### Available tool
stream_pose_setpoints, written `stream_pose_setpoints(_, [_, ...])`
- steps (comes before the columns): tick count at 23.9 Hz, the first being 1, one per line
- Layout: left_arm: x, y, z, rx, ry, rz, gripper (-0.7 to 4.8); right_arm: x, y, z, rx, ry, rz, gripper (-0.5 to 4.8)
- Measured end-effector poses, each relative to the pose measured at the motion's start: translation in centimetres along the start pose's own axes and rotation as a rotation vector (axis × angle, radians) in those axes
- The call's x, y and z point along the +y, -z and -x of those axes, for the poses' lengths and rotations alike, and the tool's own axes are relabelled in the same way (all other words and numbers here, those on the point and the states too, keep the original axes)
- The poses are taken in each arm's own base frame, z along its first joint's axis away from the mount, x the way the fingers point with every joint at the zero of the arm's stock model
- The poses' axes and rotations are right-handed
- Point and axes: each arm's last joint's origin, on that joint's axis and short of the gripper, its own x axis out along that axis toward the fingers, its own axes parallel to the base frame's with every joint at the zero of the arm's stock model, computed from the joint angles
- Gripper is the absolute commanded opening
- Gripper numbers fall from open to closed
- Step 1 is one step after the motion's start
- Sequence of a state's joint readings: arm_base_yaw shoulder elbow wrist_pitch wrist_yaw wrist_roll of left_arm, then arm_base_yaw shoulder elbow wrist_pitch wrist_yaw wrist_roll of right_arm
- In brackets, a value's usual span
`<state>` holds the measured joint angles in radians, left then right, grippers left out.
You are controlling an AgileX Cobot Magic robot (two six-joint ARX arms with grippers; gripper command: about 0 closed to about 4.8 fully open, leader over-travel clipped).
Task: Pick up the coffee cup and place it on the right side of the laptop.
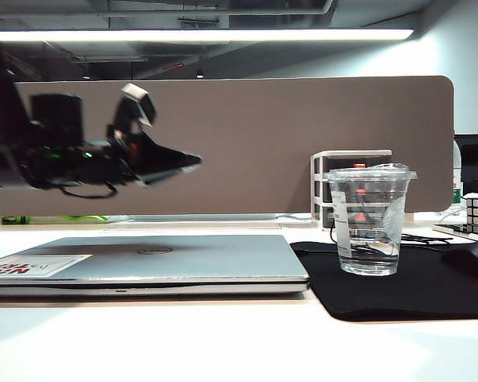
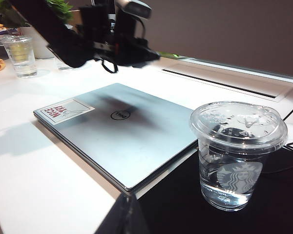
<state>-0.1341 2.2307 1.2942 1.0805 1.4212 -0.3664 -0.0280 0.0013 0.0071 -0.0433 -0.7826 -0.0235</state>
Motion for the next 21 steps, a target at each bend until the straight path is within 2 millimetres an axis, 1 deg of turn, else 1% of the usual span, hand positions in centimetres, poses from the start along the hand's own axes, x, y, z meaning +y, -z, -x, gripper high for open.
stream_pose_setpoints(1, [-0.4,-0.2,0.6,-0.009,-0.023,-0.010,-0.05,0.0,0.0,0.0,0.000,0.000,0.000,-0.01])
stream_pose_setpoints(6, [-4.0,-1.5,4.6,-0.074,-0.184,-0.098,-0.05,0.0,0.0,0.0,0.000,0.000,0.000,-0.01])
stream_pose_setpoints(7, [-5.6,-1.9,6.2,-0.113,-0.287,-0.107,-0.05,0.0,0.0,0.0,0.000,0.000,0.000,-0.01])
stream_pose_setpoints(10, [-7.7,-2.0,8.1,-0.143,-0.385,-0.104,-0.05,0.0,0.0,0.0,0.000,0.004,0.000,-0.01])
stream_pose_setpoints(11, [-9.0,-1.8,8.9,-0.150,-0.417,-0.094,-0.05,-0.1,0.0,0.0,0.001,0.041,0.000,-0.01])
stream_pose_setpoints(13, [-10.6,-1.3,9.3,-0.159,-0.454,-0.069,-0.05,-0.3,0.0,0.0,0.003,0.120,0.000,-0.01])
stream_pose_setpoints(14, [-12.5,-0.7,9.5,-0.173,-0.504,-0.051,-0.05,-0.7,0.0,0.1,0.005,0.238,0.001,-0.01])
stream_pose_setpoints(17, [-15.2,-0.4,10.0,-0.217,-0.620,-0.052,-0.05,-1.2,0.0,0.2,0.009,0.410,0.004,-0.01])
stream_pose_setpoints(18, [-16.9,0.0,10.1,-0.239,-0.690,-0.065,-0.05,-1.4,-0.1,0.3,0.003,0.485,0.012,-0.01])
stream_pose_setpoints(21, [-20.7,0.8,9.8,-0.262,-0.775,-0.113,-0.05,-1.7,-0.3,0.5,-0.017,0.609,0.032,-0.01])
